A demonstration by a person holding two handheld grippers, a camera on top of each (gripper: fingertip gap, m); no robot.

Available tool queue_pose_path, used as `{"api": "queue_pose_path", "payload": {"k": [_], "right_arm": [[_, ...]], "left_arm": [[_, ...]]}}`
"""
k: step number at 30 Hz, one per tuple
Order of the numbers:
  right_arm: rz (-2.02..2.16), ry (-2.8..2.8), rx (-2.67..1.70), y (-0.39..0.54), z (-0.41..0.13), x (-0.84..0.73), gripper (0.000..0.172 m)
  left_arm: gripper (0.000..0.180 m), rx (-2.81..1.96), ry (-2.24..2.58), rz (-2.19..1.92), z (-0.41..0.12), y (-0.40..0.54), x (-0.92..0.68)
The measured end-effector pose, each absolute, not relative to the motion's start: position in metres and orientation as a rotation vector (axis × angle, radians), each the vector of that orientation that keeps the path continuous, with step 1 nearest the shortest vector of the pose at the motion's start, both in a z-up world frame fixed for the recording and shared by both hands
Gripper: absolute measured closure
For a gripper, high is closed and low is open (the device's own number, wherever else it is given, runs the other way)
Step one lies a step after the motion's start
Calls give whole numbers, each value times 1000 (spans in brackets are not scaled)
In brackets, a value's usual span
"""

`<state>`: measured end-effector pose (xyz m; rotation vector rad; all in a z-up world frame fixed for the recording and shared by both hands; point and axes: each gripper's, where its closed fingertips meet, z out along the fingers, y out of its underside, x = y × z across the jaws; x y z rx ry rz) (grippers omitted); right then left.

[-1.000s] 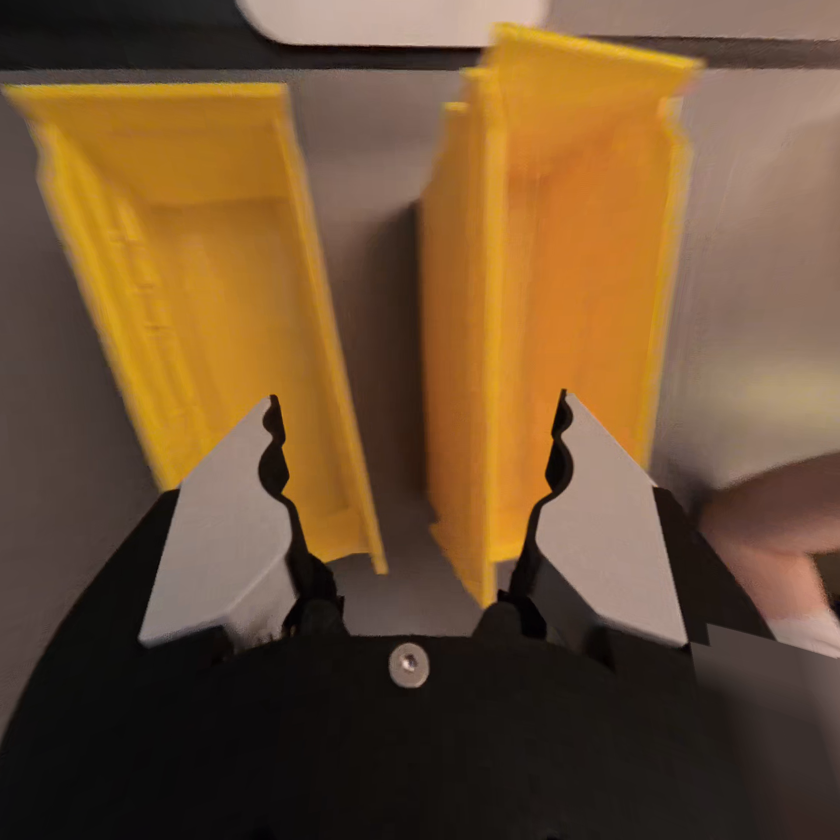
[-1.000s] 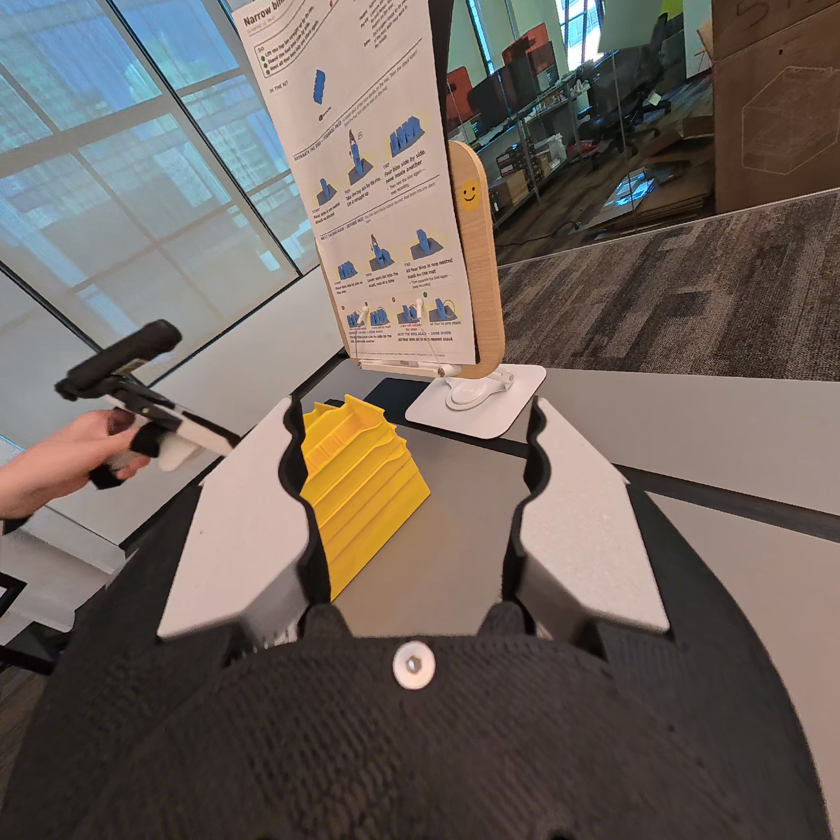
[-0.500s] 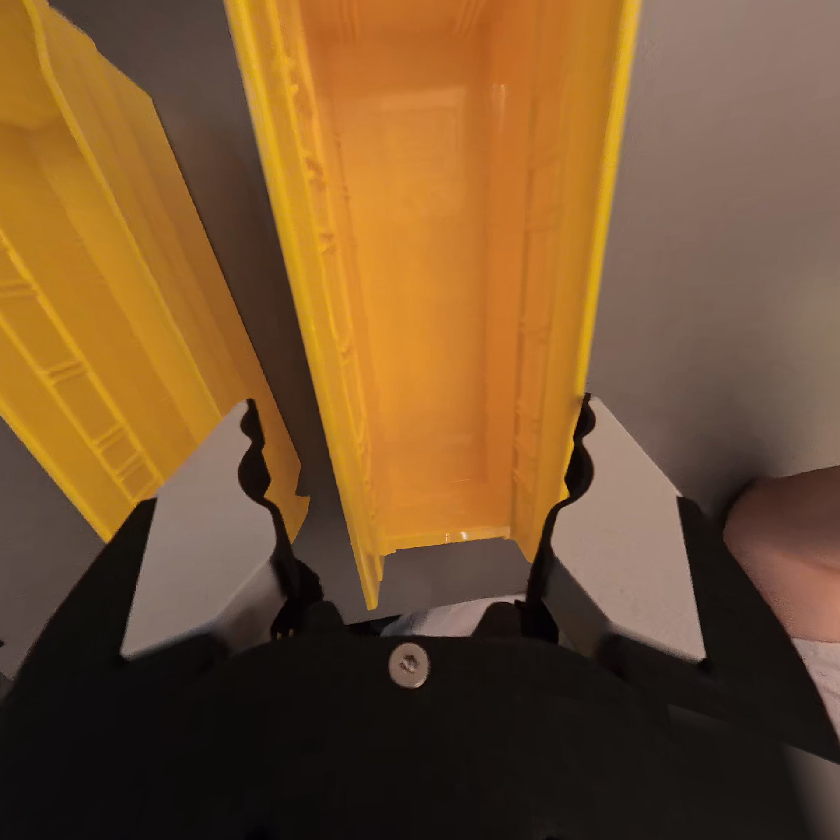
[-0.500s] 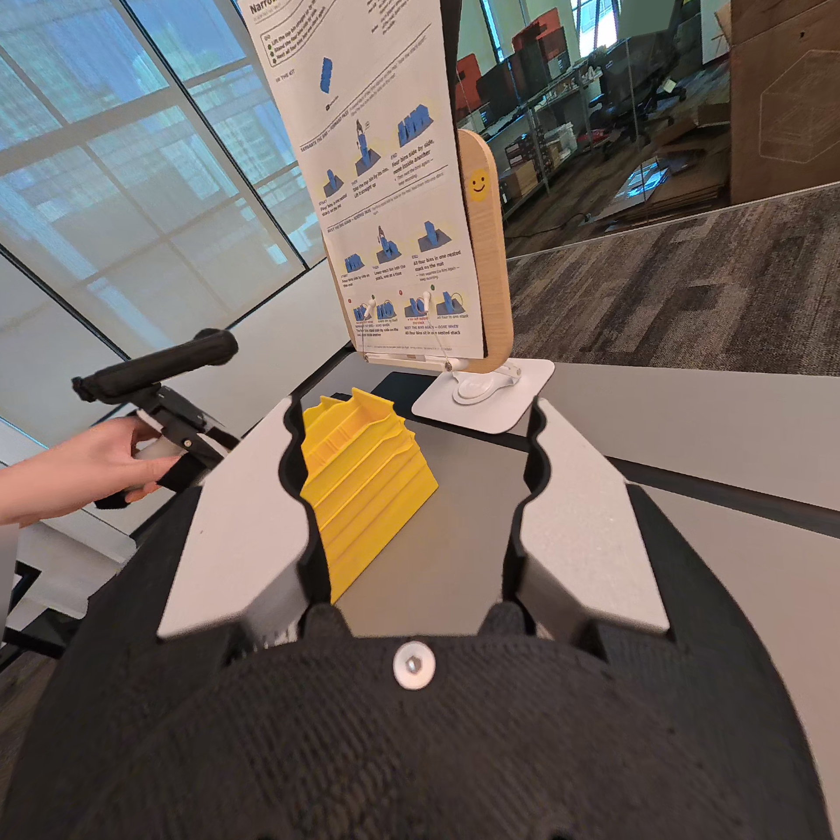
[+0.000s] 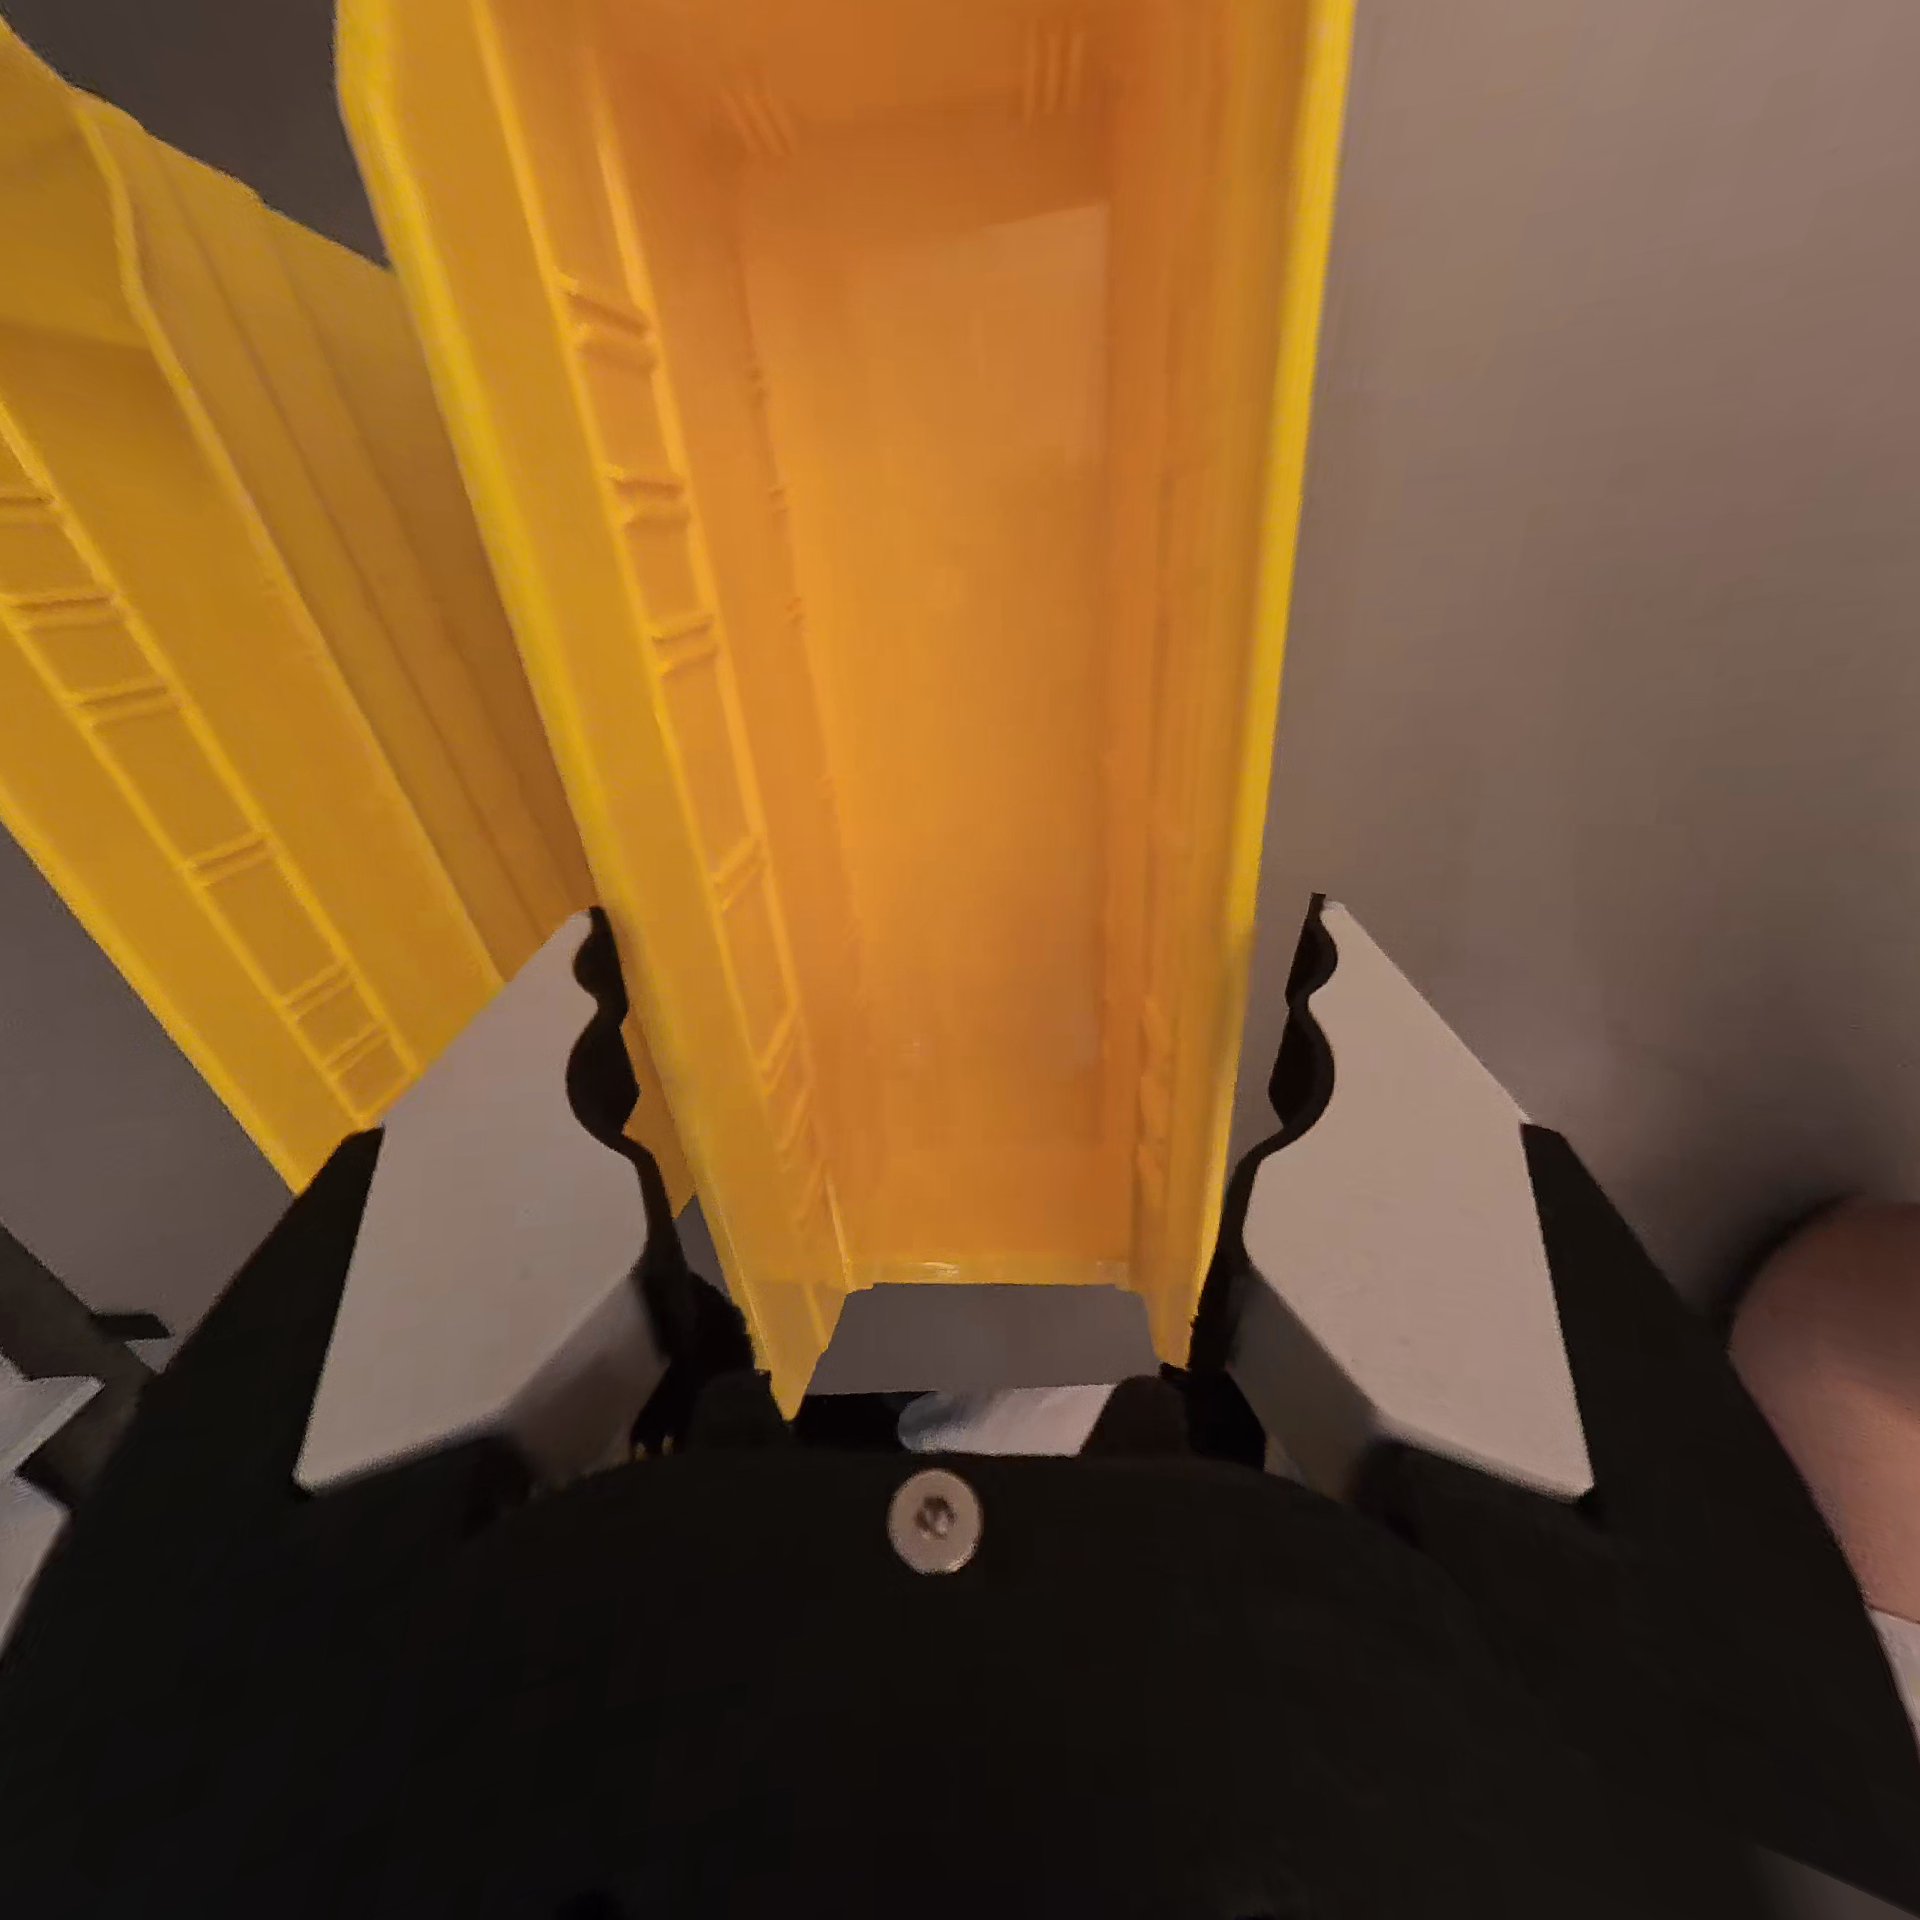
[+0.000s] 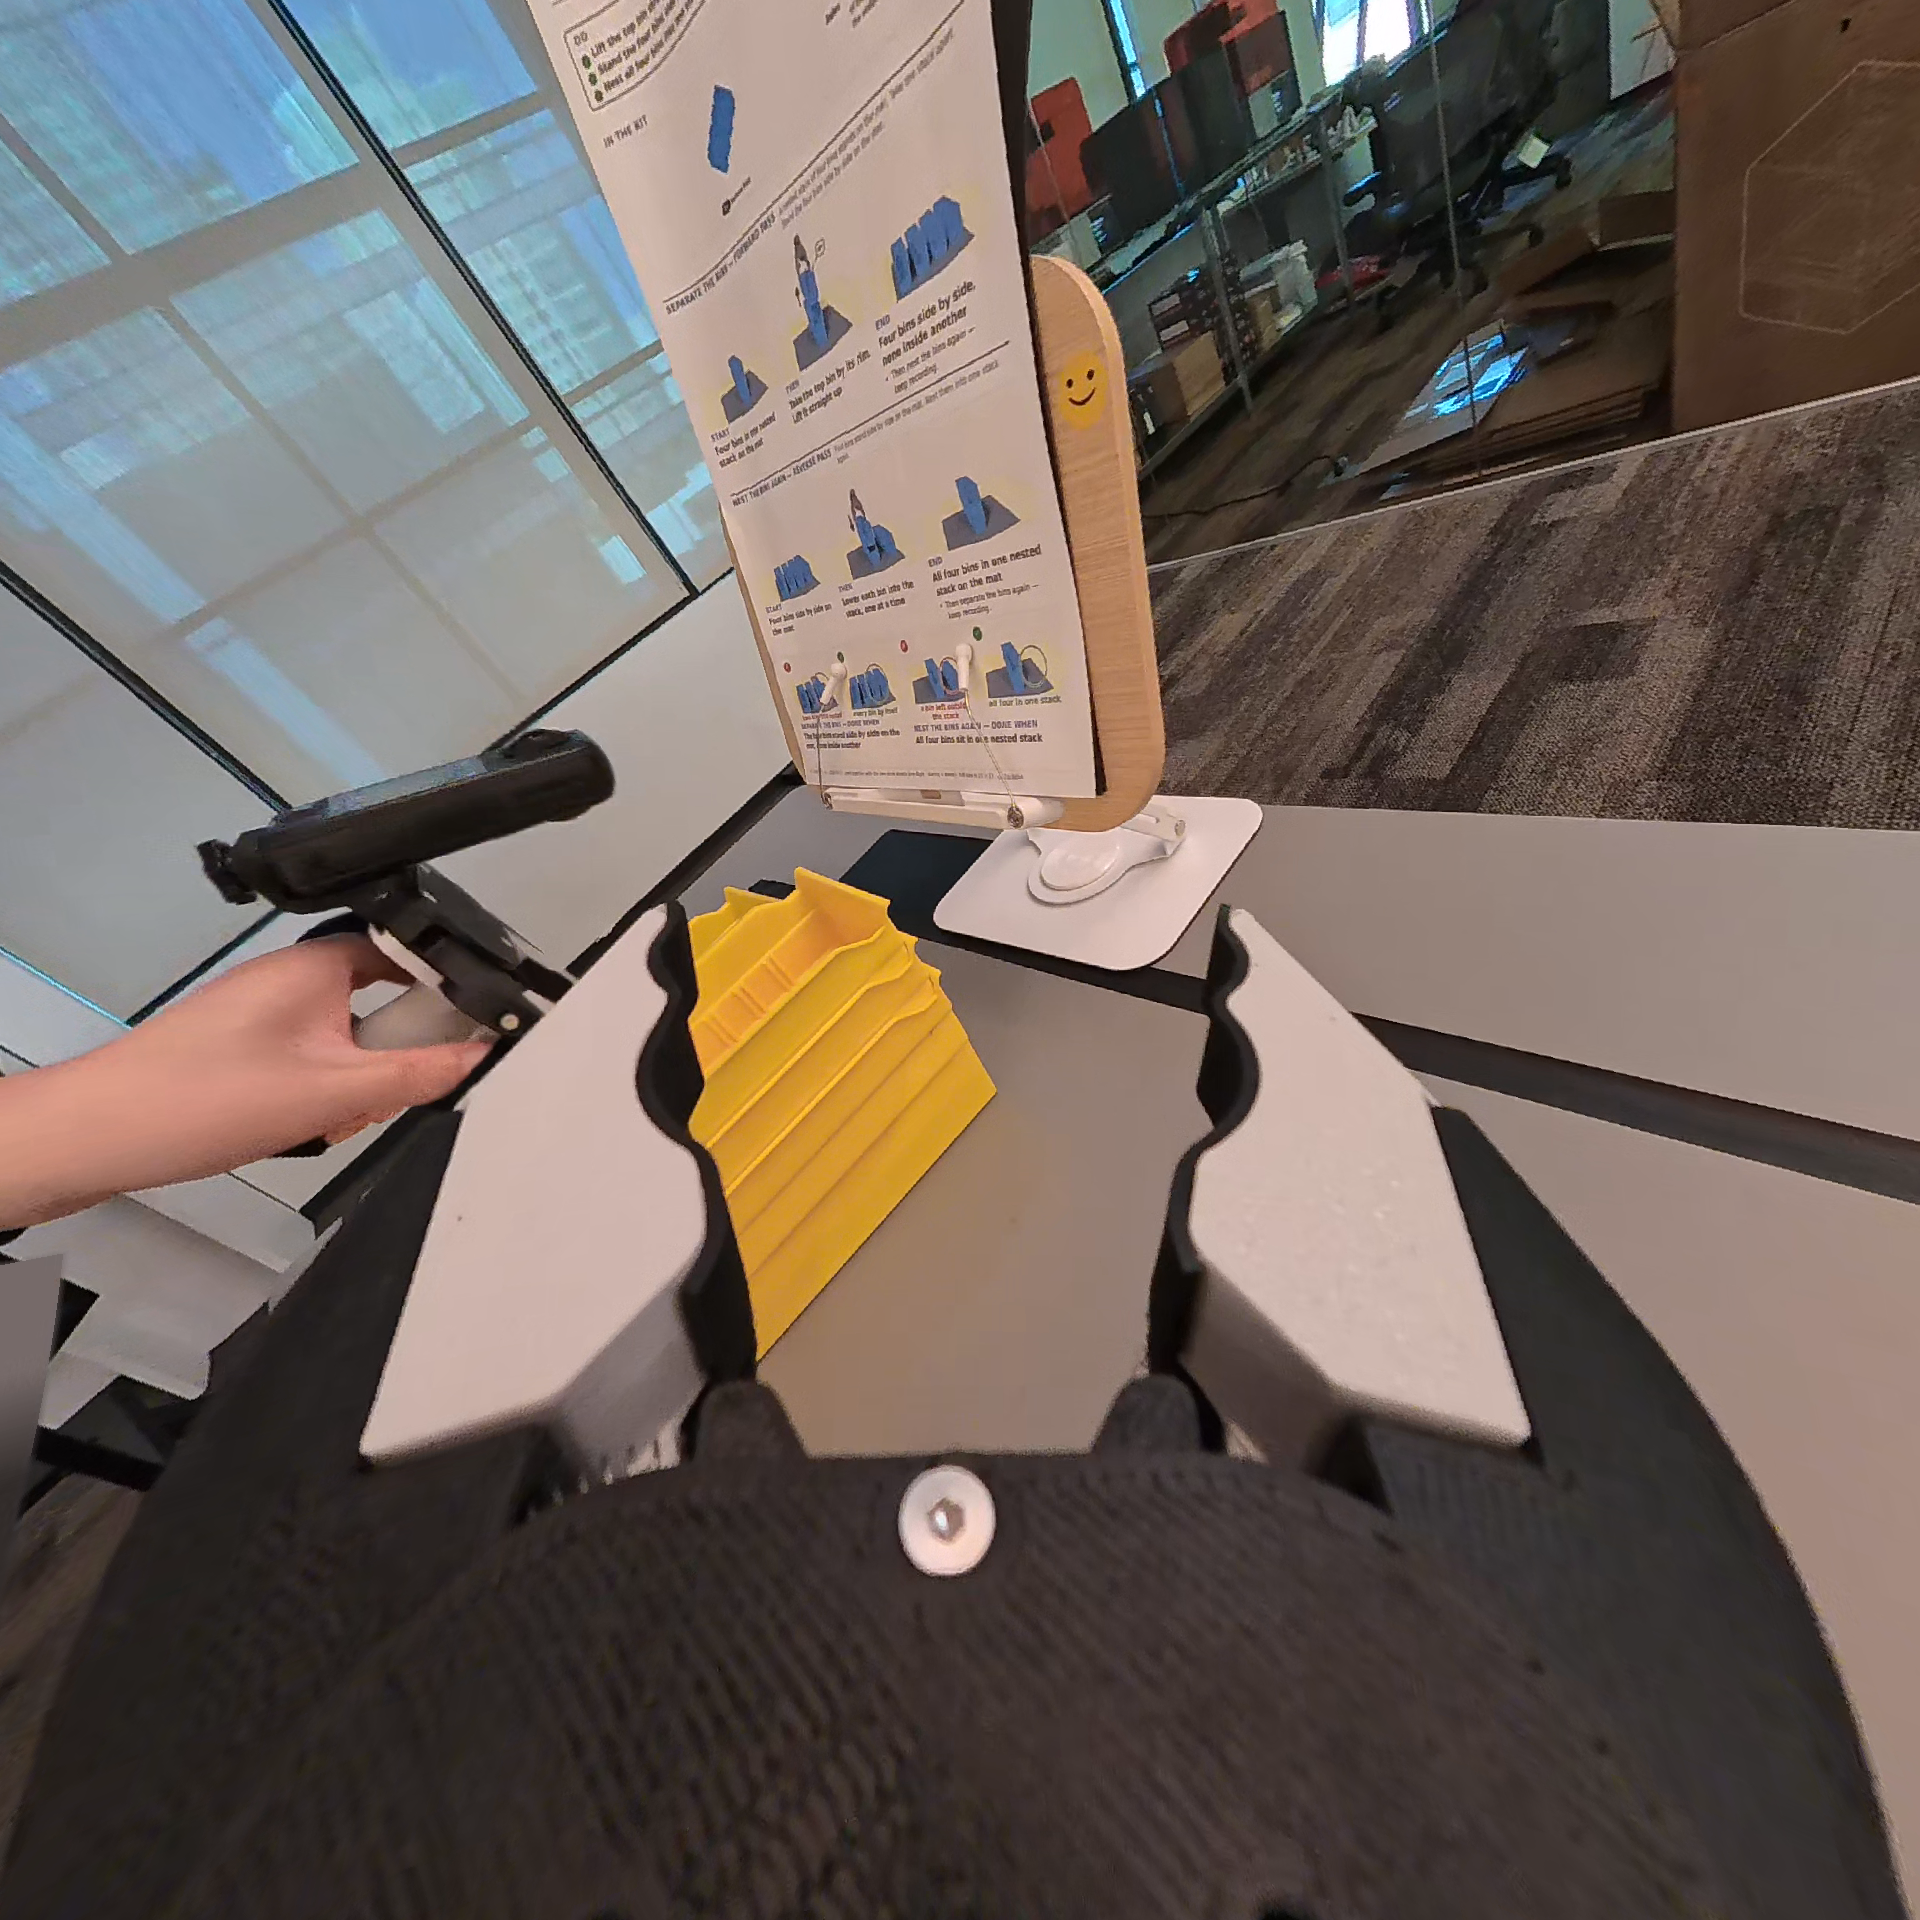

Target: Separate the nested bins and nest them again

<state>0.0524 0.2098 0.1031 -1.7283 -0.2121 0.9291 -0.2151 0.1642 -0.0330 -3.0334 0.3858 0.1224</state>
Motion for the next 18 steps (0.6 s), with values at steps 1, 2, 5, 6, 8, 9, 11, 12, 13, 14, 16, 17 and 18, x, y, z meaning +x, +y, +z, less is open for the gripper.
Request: {"api": "queue_pose_path", "payload": {"k": [1, 2, 5, 6, 8, 9, 11, 12, 13, 14, 16, 17, 18], "right_arm": [[931, -212, -1732, 210, 102, 52, 74], [933, -214, -1736, 211, 101, 52, 74], [930, -221, -1751, 211, 98, 50, 74], [927, -224, -1752, 211, 98, 49, 74], [927, -228, -1751, 211, 98, 48, 74], [928, -231, -1751, 211, 98, 47, 74], [927, -236, -1754, 211, 98, 46, 74], [926, -238, -1755, 210, 98, 46, 74], [925, -239, -1757, 210, 98, 45, 74], [924, -240, -1758, 210, 97, 45, 74], [923, -237, -1758, 211, 97, 46, 74], [924, -237, -1759, 211, 97, 45, 74], [924, -238, -1762, 211, 96, 45, 74]], "left_arm": [[54, -3034, 401, 153, -34, 165, -215], [55, -3035, 419, 189, -35, 166, -216], [57, -3044, 441, 273, -40, 166, -221], [56, -3050, 441, 277, -42, 166, -222], [56, -3058, 443, 273, -43, 165, -223], [55, -3063, 450, 264, -43, 165, -223], [54, -3082, 444, 233, -44, 163, -223], [52, -3096, 431, 210, -45, 162, -223], [52, -3115, 419, 183, -46, 160, -223], [51, -3131, 406, 155, -47, 158, -223], [50, -3154, 402, 103, -49, 155, -222], [51, -3155, 414, 93, -49, 154, -222], [51, -3154, 423, 89, -49, 154, -222]]}}
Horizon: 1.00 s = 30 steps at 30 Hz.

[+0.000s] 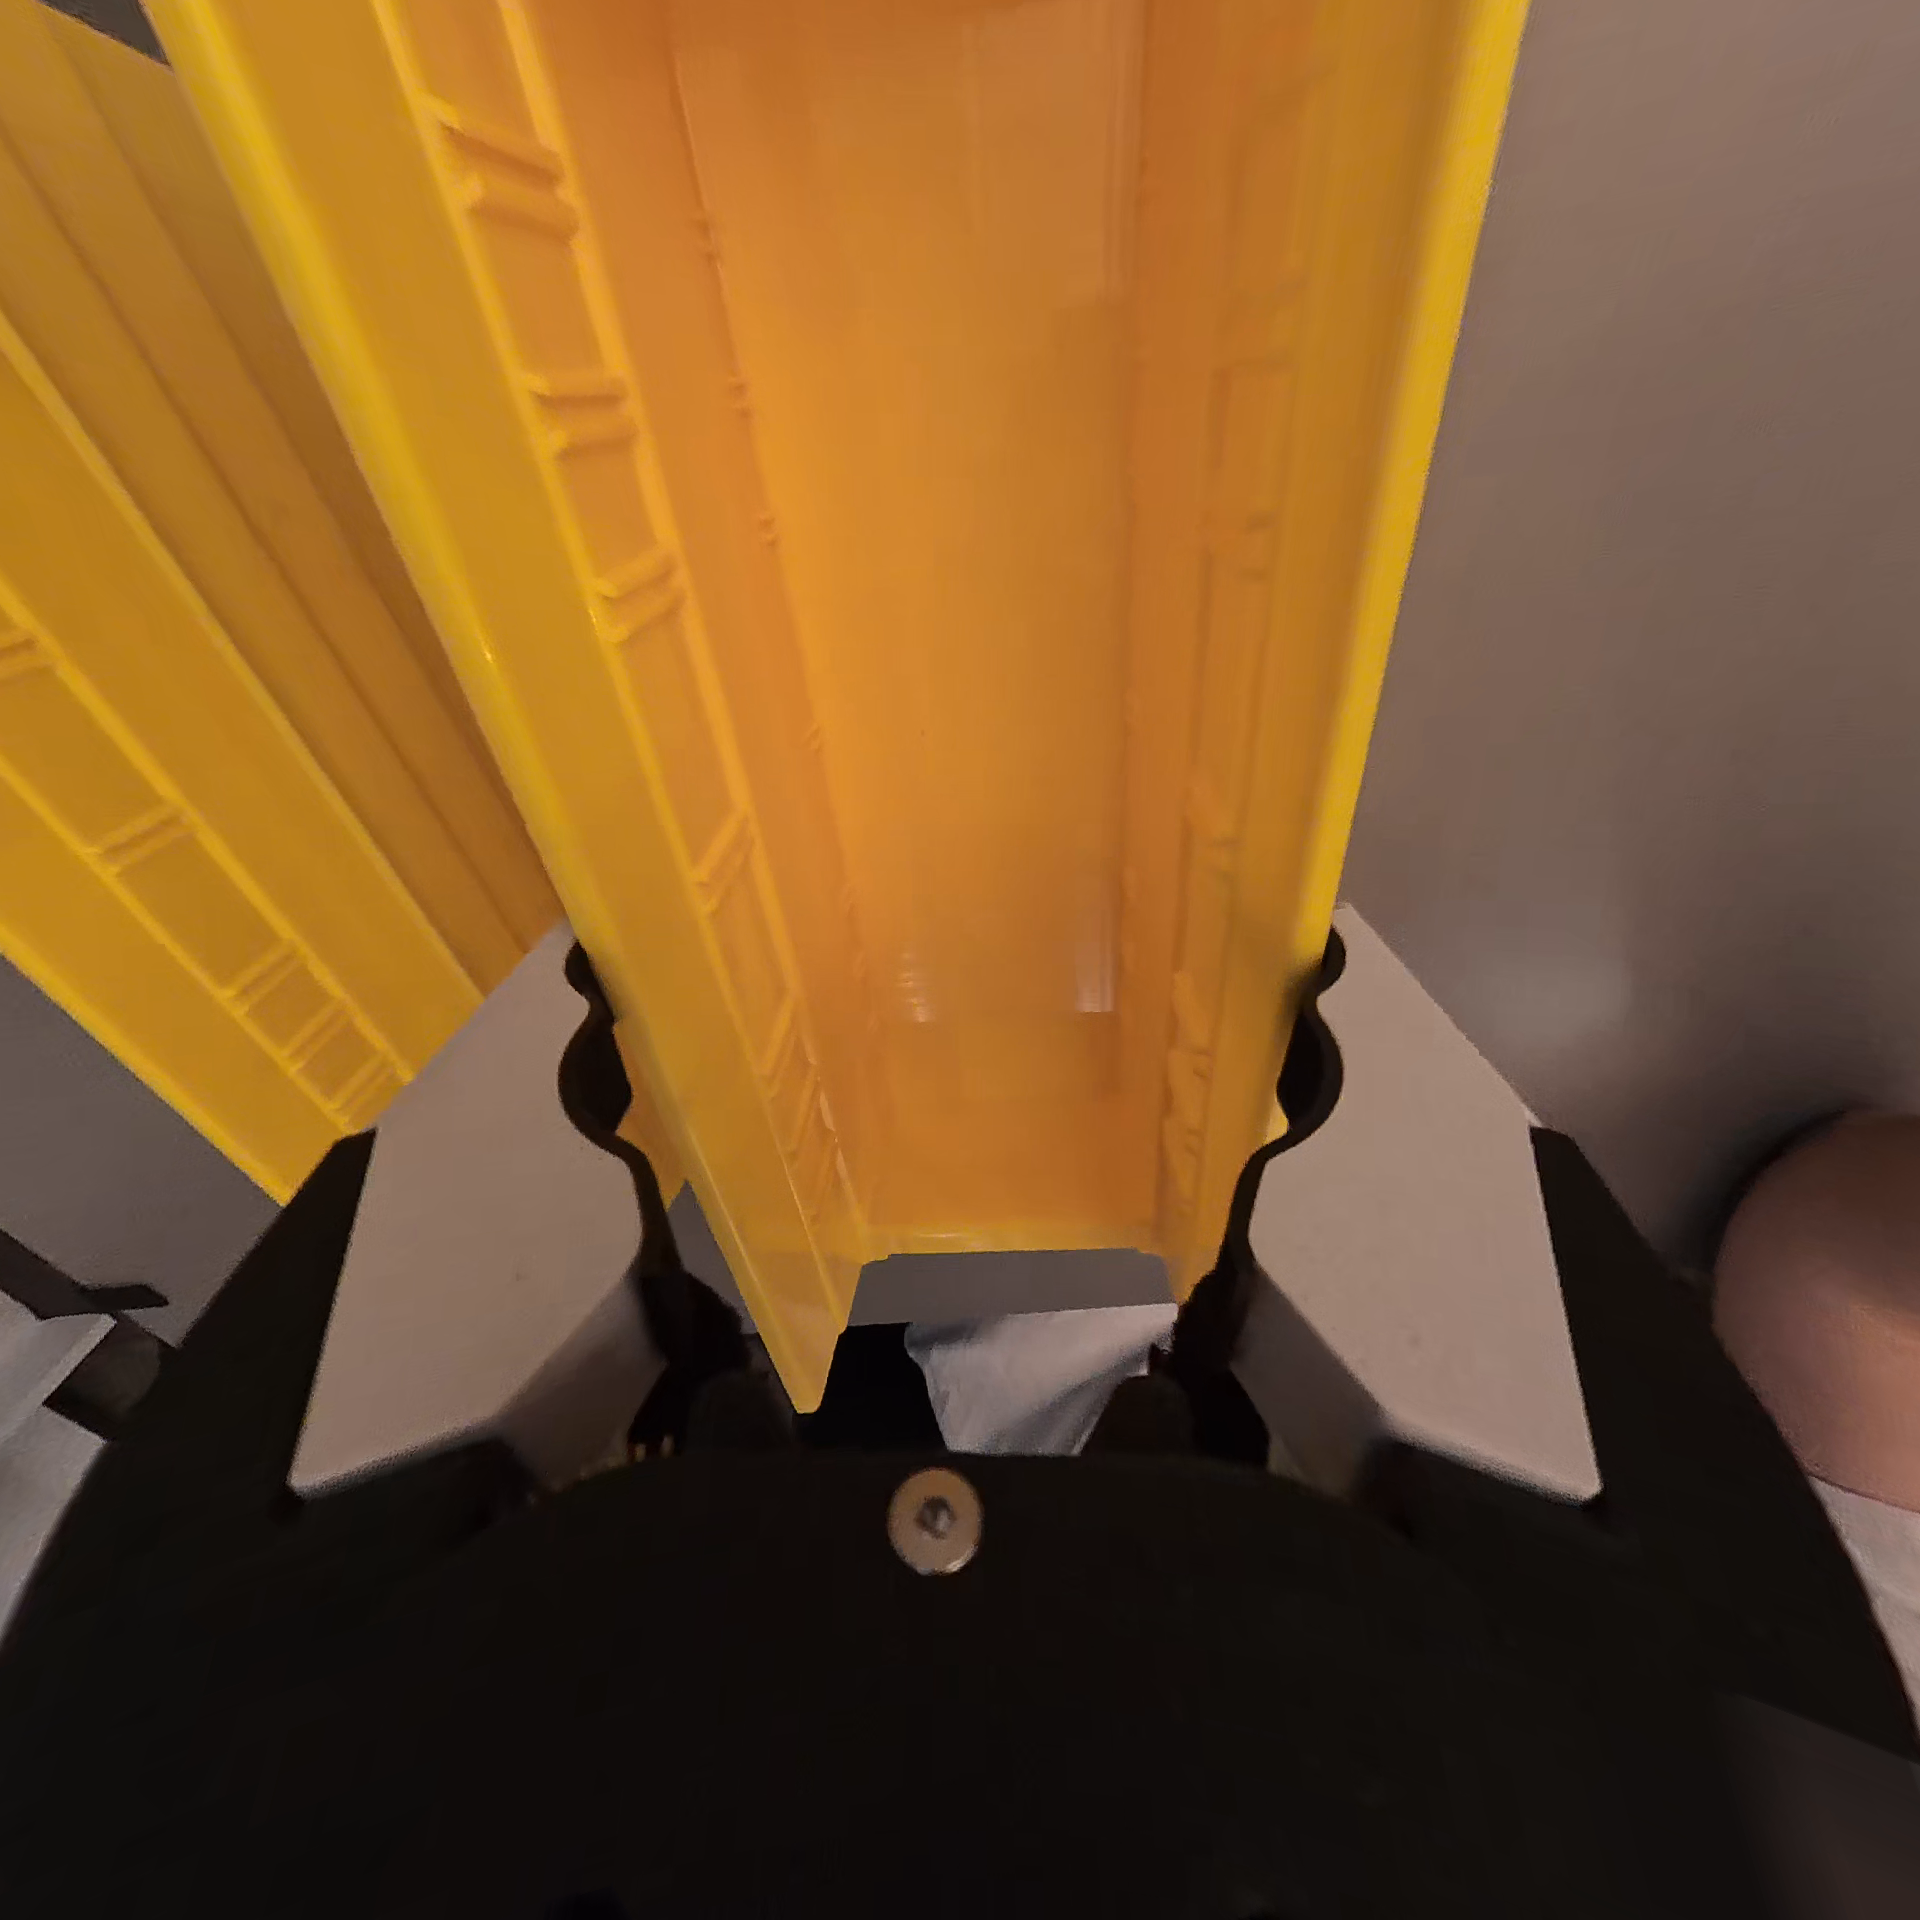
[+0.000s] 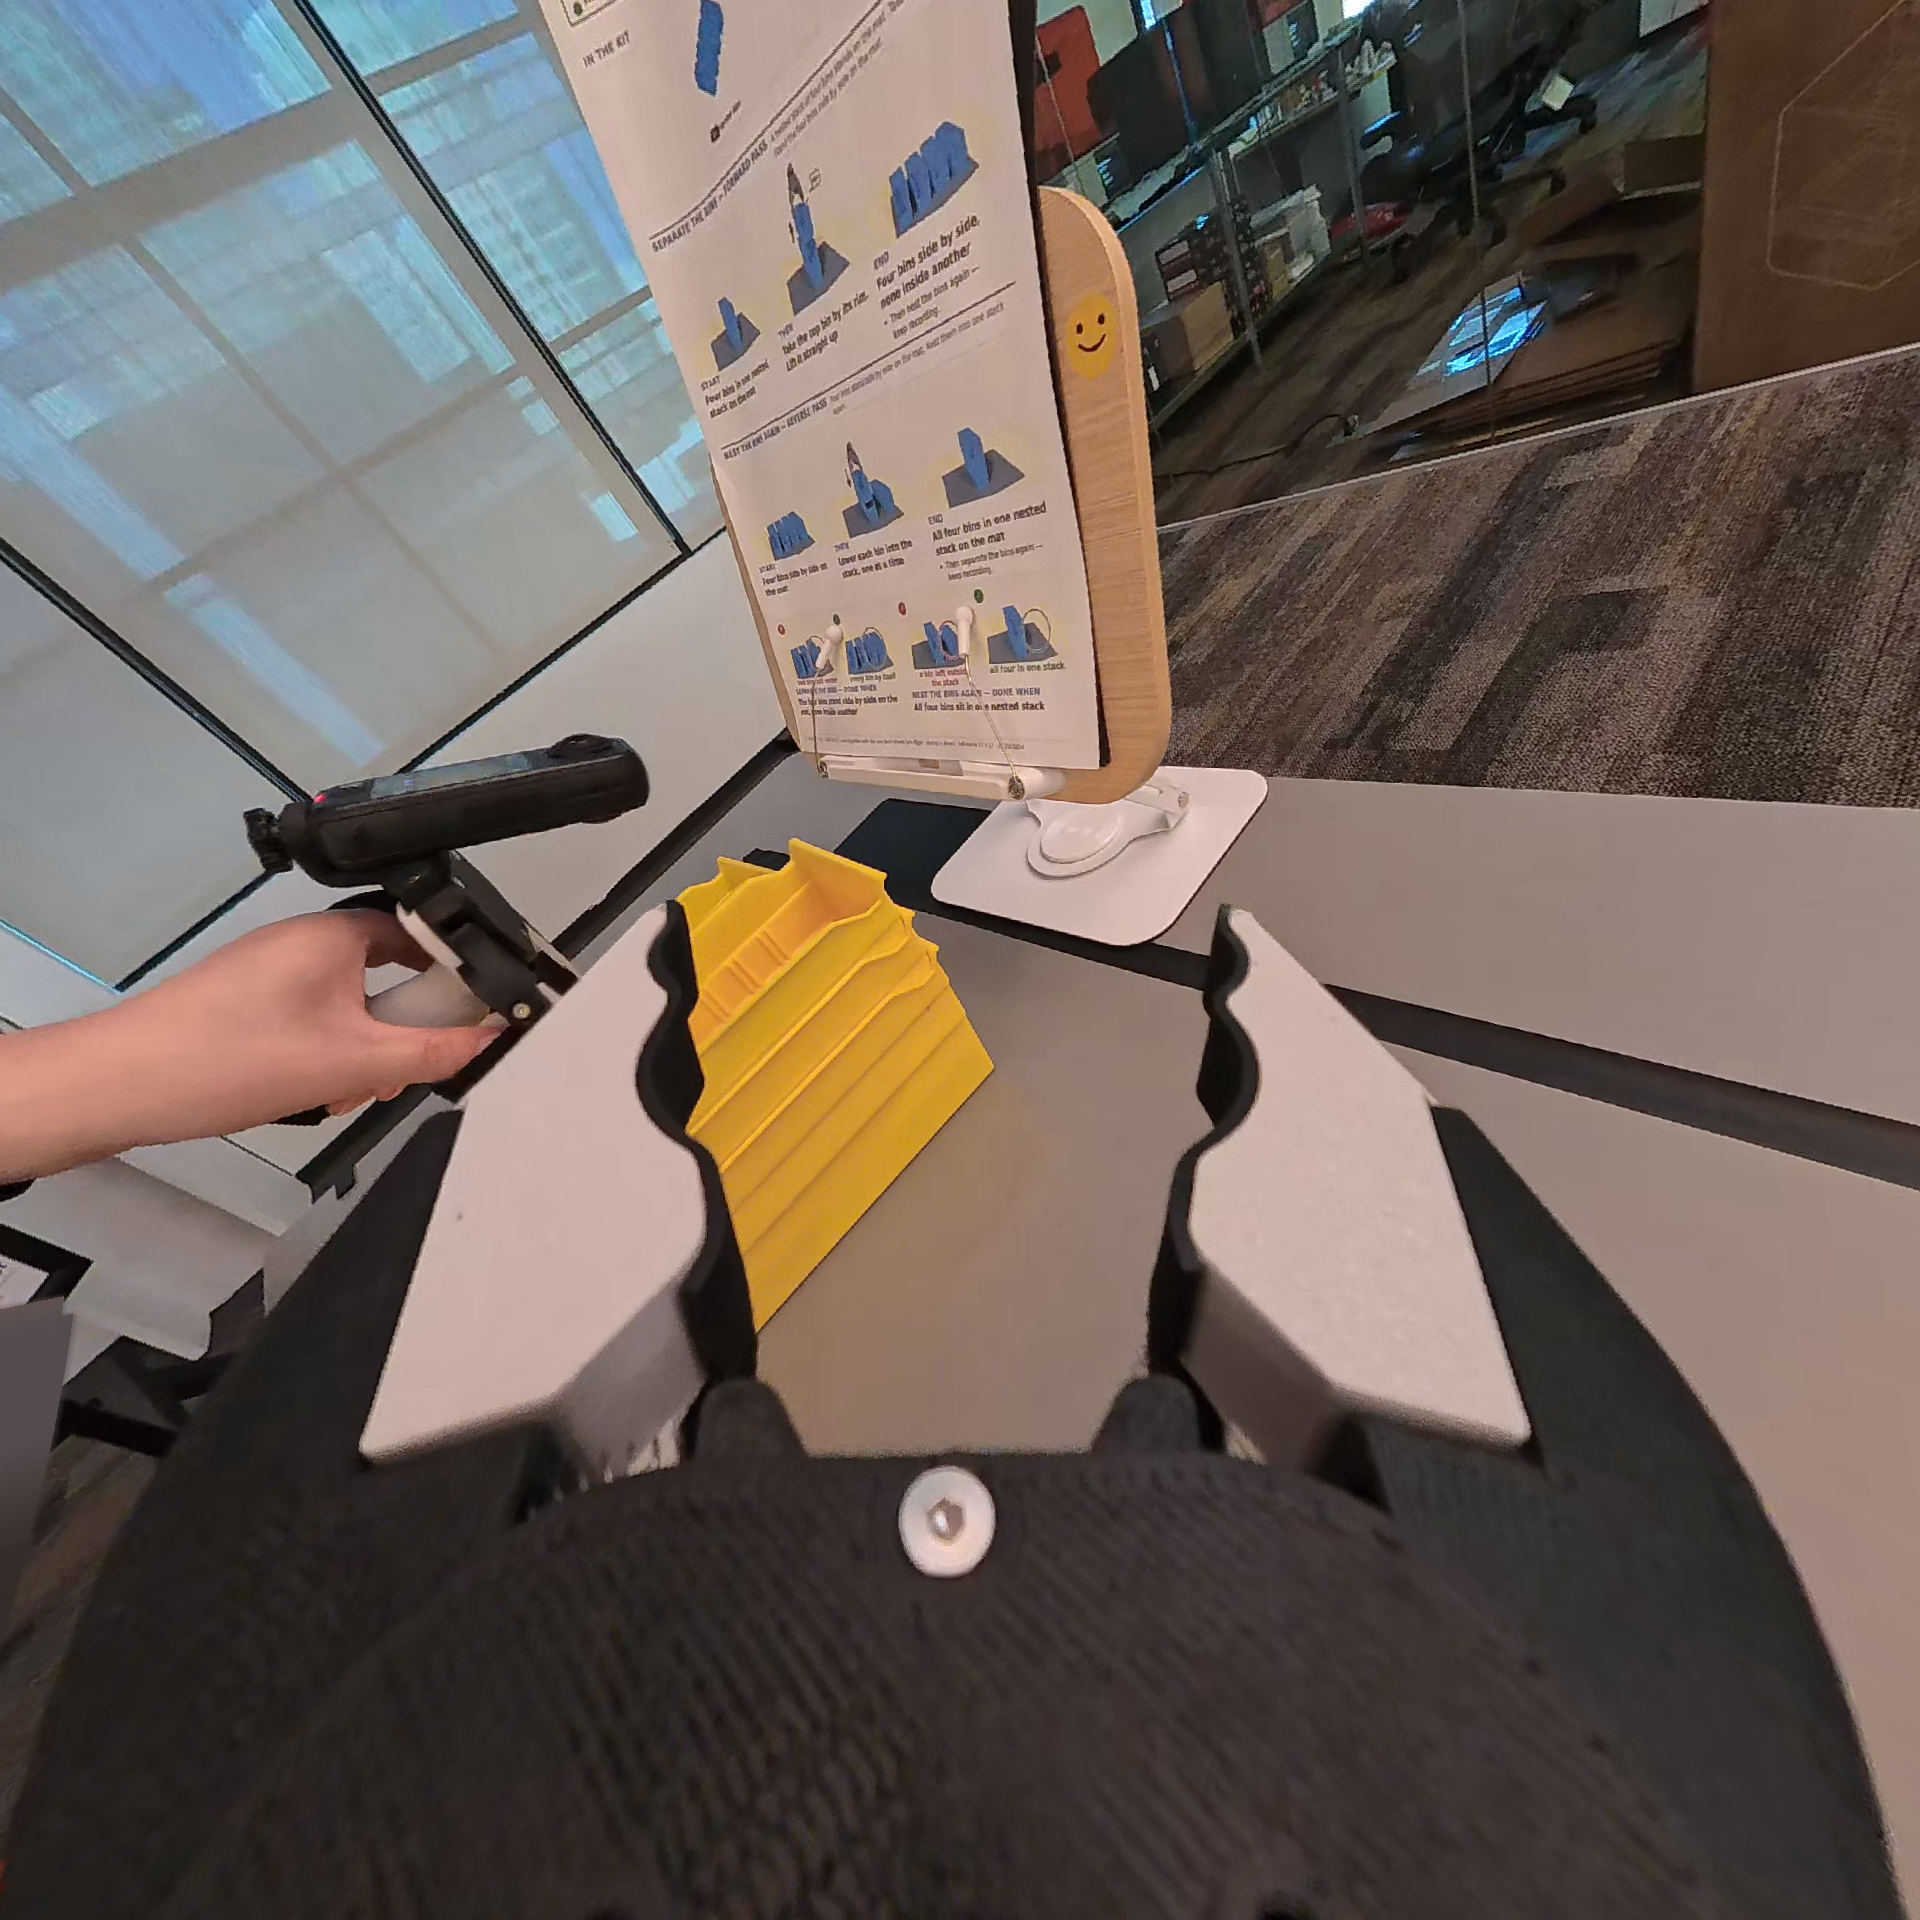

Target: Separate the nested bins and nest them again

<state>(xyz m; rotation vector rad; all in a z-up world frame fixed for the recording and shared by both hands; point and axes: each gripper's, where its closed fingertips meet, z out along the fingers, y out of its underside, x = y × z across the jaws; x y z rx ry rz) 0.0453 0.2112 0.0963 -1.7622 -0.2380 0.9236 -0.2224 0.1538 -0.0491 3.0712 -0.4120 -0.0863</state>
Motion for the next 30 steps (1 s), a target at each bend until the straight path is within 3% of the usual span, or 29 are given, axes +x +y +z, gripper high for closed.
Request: {"api": "queue_pose_path", "payload": {"k": [16, 30], "right_arm": [[909, -267, -1802, 213, 88, 38, 74], [912, -264, -1808, 214, 86, 39, 74]], "left_arm": [[65, 3032, -433, -131, -44, 151, -224], [66, 3027, -434, -151, -27, 153, -225]]}}
